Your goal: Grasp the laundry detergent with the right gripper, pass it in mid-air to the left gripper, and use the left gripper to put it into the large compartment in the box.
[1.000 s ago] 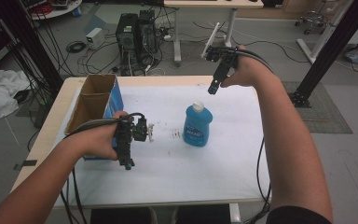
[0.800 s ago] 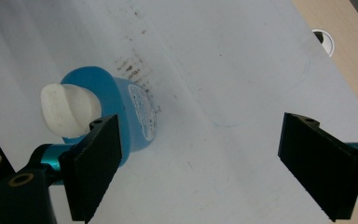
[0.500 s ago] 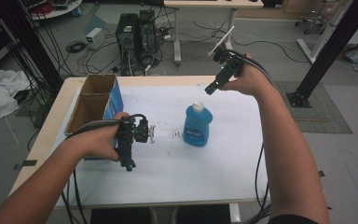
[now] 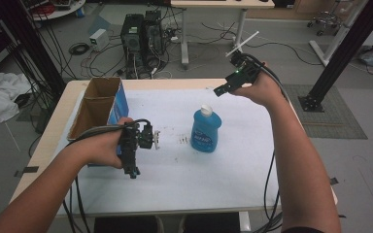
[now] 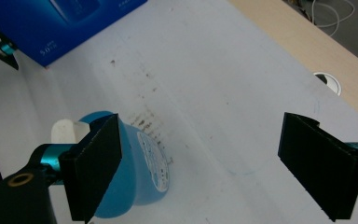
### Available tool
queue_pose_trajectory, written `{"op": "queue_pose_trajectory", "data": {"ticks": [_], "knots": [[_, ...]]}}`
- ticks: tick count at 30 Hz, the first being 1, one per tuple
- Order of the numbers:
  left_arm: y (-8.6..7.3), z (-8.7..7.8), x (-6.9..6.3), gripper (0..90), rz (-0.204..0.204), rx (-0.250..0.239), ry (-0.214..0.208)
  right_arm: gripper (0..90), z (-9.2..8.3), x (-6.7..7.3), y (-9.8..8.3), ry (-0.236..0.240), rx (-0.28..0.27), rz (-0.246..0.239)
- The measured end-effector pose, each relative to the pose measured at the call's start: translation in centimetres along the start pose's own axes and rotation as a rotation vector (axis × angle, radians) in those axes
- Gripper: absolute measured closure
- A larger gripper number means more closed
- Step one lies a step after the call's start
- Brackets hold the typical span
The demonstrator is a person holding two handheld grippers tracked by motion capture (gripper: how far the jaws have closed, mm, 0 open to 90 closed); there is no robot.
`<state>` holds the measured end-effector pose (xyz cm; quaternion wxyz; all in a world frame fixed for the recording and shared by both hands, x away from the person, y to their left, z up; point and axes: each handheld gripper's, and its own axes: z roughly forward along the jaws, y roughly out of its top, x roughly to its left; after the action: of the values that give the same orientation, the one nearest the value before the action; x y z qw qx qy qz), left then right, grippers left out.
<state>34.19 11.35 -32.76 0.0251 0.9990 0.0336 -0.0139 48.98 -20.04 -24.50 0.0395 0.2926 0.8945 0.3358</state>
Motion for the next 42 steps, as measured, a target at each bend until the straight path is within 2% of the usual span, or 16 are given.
{"op": "queue_pose_trajectory", "data": {"ticks": [3,13,16,17,20,30,31,42], "knots": [[0.0,0.1,-0.1,1.8,-0.004,0.0,-0.002,12.8,-0.3,-0.1,-0.6,0.01,-0.033,0.034],[0.2,0.1,-0.2,1.8,-0.005,0.004,0.001,12.8,-0.4,0.1,-1.6,0.022,-0.06,0.054],[0.2,0.1,-0.3,1.7,-0.005,0.005,0.0,12.8,-0.4,0.1,-2.1,0.038,-0.079,0.071],[0.2,0.1,-0.3,1.7,-0.006,0.004,-0.003,12.8,-0.4,0.1,-2.7,0.049,-0.119,0.092],[0.2,0.2,-0.3,1.7,-0.005,0.001,-0.003,12.8,-0.3,0.2,-3.3,0.05,-0.139,0.107],[0.2,0.1,-0.5,1.7,-0.003,0.002,-0.003,12.8,0.0,0.4,-4.6,0.054,-0.159,0.123],[0.1,0.0,-0.6,1.8,-0.008,-0.002,0.0,12.8,0.1,0.5,-5.4,0.066,-0.184,0.14],[0.1,0.1,-0.8,1.8,-0.003,-0.001,0.004,12.8,0.1,0.2,-7.8,0.074,-0.216,0.169]]}}
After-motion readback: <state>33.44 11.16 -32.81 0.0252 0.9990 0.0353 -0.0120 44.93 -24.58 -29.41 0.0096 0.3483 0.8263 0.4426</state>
